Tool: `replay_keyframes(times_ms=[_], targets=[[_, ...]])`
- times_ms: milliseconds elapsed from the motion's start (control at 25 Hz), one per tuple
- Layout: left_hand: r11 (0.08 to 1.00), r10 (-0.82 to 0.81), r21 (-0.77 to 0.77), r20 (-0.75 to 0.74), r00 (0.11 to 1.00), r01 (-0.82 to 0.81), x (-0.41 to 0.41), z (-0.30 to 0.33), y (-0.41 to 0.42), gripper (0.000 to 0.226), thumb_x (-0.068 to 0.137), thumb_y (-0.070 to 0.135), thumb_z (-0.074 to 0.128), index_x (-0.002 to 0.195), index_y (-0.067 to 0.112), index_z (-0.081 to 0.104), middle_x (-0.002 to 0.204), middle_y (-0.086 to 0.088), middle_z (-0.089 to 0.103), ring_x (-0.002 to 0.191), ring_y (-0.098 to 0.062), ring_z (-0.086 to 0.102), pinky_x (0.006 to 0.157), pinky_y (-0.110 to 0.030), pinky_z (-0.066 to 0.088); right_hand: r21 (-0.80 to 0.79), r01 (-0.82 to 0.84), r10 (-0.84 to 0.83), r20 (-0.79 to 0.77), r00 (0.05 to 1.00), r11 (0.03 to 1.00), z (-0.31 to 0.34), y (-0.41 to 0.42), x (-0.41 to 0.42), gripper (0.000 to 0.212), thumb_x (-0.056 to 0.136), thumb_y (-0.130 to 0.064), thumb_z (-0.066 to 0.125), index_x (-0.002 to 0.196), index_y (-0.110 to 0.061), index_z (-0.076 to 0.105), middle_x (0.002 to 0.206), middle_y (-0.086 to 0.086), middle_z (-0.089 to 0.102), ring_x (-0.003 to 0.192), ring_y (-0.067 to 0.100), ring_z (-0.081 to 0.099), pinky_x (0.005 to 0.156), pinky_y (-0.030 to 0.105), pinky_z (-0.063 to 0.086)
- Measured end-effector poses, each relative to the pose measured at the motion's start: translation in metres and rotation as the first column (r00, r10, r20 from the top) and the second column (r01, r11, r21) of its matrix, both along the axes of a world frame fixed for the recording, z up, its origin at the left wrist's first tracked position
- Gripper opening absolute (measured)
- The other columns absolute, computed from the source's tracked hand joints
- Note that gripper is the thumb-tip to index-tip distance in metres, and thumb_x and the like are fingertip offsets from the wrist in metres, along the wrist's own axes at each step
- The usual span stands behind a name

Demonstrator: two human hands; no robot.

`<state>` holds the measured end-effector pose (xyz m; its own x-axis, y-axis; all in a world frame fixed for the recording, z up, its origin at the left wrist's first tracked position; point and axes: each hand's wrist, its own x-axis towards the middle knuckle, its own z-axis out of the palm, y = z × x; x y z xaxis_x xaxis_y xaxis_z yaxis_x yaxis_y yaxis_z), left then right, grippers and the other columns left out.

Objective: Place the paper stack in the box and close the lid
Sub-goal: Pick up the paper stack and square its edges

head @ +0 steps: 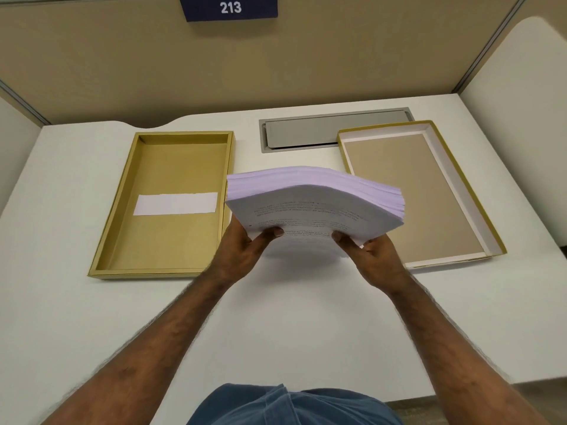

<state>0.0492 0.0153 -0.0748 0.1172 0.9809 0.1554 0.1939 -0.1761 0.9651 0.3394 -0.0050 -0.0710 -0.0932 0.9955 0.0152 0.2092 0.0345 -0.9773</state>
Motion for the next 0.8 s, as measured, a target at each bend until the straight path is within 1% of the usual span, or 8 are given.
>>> replay_keyframes(times_ms=[40, 120, 200, 320, 480, 560, 640, 800], targets=[[0.999, -0.015, -0.039, 0.009, 1.000, 0.016, 0.002, -0.003, -0.003, 0.058, 0.096, 0.020, 0.077, 0.145, 0.006, 0.048, 0.126, 0.011, 0.065, 0.118, -0.008, 0.064, 0.089, -0.016, 0.054, -0.024, -0.004, 0.004, 0.019, 1.000, 1.000, -0.004, -0.002, 0.000, 0.034, 0.100, -0.048, 0.073, 0.134, -0.047, 0.068, 0.128, -0.020, 0.076, 0.122, 0.003, 0.070, 0.097, 0.018, 0.056], [0.995, -0.011, -0.103, 0.022, 1.000, 0.013, 0.006, -0.008, -0.010, 0.071, 0.097, 0.020, 0.073, 0.153, 0.005, 0.032, 0.134, 0.000, 0.059, 0.123, -0.011, 0.061, 0.095, -0.020, 0.054, -0.052, -0.013, 0.017, 0.068, 0.998, 0.999, -0.018, -0.006, 0.001, 0.045, 0.100, -0.050, 0.069, 0.142, -0.035, 0.065, 0.132, -0.025, 0.072, 0.127, 0.001, 0.066, 0.103, 0.020, 0.054], [0.991, -0.016, -0.134, 0.031, 0.999, 0.020, 0.007, -0.011, -0.011, 0.073, 0.098, 0.023, 0.070, 0.154, 0.007, 0.027, 0.136, -0.009, 0.056, 0.124, -0.011, 0.060, 0.096, -0.020, 0.053, -0.071, -0.039, 0.045, 0.094, 0.995, 0.997, -0.030, -0.009, 0.002, 0.053, 0.101, -0.049, 0.065, 0.148, -0.024, 0.061, 0.134, -0.032, 0.068, 0.130, -0.004, 0.062, 0.102, 0.012, 0.049], [0.993, -0.019, -0.114, 0.008, 1.000, 0.020, 0.004, -0.009, -0.004, 0.066, 0.099, 0.026, 0.069, 0.152, 0.008, 0.033, 0.136, -0.009, 0.057, 0.124, -0.010, 0.061, 0.096, -0.021, 0.054, -0.077, -0.055, 0.064, 0.123, 0.990, 0.996, -0.039, -0.011, 0.002, 0.055, 0.104, -0.050, 0.060, 0.152, -0.023, 0.056, 0.135, -0.037, 0.065, 0.129, -0.009, 0.060, 0.101, 0.008, 0.047], [0.979, 0.105, -0.173, -0.005, 0.994, -0.104, 0.006, -0.002, -0.004, 0.049, 0.096, 0.040, 0.072, 0.136, 0.026, 0.047, 0.131, 0.005, 0.067, 0.119, -0.012, 0.068, 0.090, -0.029, 0.060, -0.086, -0.107, 0.119, 0.155, 0.981, 0.991, -0.027, -0.003, 0.000, 0.047, 0.108, -0.049, 0.059, 0.152, -0.032, 0.053, 0.141, -0.028, 0.068, 0.130, -0.001, 0.065, 0.104, 0.021, 0.055], [0.969, 0.144, -0.200, -0.006, 0.990, -0.143, -0.002, 0.002, -0.007, 0.040, 0.095, 0.043, 0.073, 0.128, 0.032, 0.054, 0.127, 0.010, 0.072, 0.117, -0.009, 0.070, 0.089, -0.024, 0.059, -0.105, -0.163, 0.174, 0.103, 0.979, 0.981, -0.014, -0.003, -0.006, 0.043, 0.109, -0.045, 0.061, 0.151, -0.037, 0.054, 0.143, -0.020, 0.069, 0.130, 0.003, 0.068, 0.102, 0.023, 0.058], [0.948, 0.181, -0.266, -0.014, 0.983, -0.178, -0.015, 0.008, -0.014, 0.041, 0.093, 0.050, 0.074, 0.124, 0.027, 0.060, 0.121, 0.013, 0.076, 0.111, -0.006, 0.072, 0.087, -0.024, 0.057, -0.155, -0.191, 0.197, 0.022, 0.980, 0.969, -0.001, -0.007, -0.016, 0.038, 0.108, -0.042, 0.065, 0.146, -0.039, 0.060, 0.142, -0.015, 0.072, 0.128, 0.008, 0.070, 0.100, 0.025, 0.060], [0.891, 0.201, -0.412, -0.015, 0.979, -0.190, -0.066, 0.027, -0.023, 0.055, 0.085, 0.061, 0.074, 0.120, 0.020, 0.064, 0.116, 0.006, 0.079, 0.106, -0.014, 0.077, 0.090, -0.042, 0.062, -0.266, -0.221, 0.185, -0.154, 0.971, 0.938, 0.014, -0.011, -0.060, 0.032, 0.106, -0.032, 0.069, 0.138, -0.032, 0.068, 0.139, -0.005, 0.075, 0.126, 0.019, 0.074, 0.100, 0.034, 0.062]])
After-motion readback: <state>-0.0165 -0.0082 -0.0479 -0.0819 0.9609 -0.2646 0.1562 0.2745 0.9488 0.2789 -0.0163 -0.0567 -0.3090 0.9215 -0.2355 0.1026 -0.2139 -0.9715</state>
